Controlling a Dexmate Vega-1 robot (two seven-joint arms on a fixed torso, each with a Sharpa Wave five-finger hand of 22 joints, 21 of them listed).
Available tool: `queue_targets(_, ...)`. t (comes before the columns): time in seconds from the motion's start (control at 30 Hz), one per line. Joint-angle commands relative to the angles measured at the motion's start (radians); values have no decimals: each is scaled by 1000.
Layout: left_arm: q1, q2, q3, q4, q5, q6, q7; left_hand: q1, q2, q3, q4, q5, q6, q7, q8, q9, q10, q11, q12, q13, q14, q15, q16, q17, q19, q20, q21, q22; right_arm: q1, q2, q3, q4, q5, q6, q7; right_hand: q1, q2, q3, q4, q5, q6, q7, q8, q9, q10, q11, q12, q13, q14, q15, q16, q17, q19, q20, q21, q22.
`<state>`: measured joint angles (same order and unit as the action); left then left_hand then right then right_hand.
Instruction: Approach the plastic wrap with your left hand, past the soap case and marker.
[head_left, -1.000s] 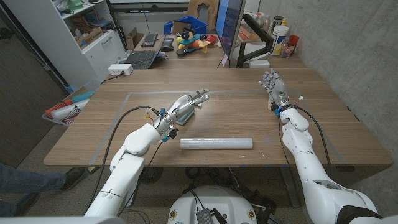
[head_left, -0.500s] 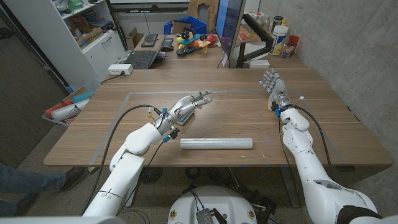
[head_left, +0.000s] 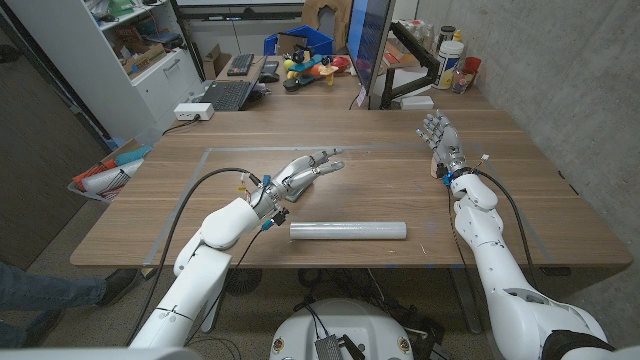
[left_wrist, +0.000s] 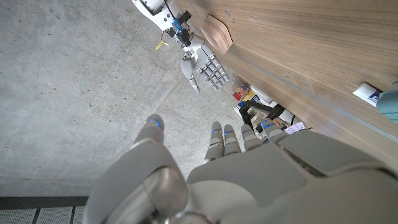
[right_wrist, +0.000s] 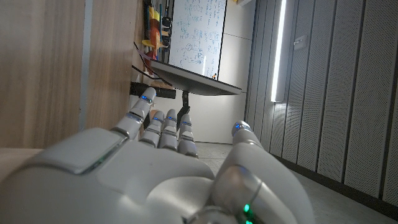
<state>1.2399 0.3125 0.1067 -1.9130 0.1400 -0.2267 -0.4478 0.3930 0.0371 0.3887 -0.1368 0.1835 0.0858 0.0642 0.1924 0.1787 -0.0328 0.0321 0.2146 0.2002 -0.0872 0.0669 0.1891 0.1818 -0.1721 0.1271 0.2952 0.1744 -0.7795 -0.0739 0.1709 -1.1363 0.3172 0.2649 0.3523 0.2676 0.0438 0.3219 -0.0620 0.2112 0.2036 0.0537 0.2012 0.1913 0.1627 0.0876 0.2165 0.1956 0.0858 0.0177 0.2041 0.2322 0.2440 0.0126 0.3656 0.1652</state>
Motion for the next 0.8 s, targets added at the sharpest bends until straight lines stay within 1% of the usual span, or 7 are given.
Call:
queue_targets(0.03,0,18,9,-12,20,6,-14,14,-4,4,-5,1,10,0,1,4,-2,-4,1,0,-7,0,-1,-1,-34,3,-4,4,-6,-3,-3,-12,-10,-6,-10,-7,0,0,-6,4,5,-3,-3,-1,6,-2,0,3,7,1,8,1,9,-3,-3,3)
queue_targets(0.57,-14,39,32,-26,51,23,-33,27,-3,7,-11,1,16,-1,3,4,0,-4,2,0,-6,1,0,-1,-29,9,-9,5,2,-5,-2,8,-9,6,-5,-8,1,0,-8,4,7,-4,-2,-1,7,-1,-1,3,6,0,7,-1,10,-2,-9,3)
queue_targets(0.8,-25,51,43,-29,66,27,-43,32,-2,9,-13,2,18,-1,4,4,0,-5,2,0,-5,2,0,-1,-27,13,-11,5,-3,-4,2,6,-8,8,-7,-9,1,0,-8,4,7,-4,-2,-1,8,-2,-2,3,6,0,7,-1,11,-1,-12,3)
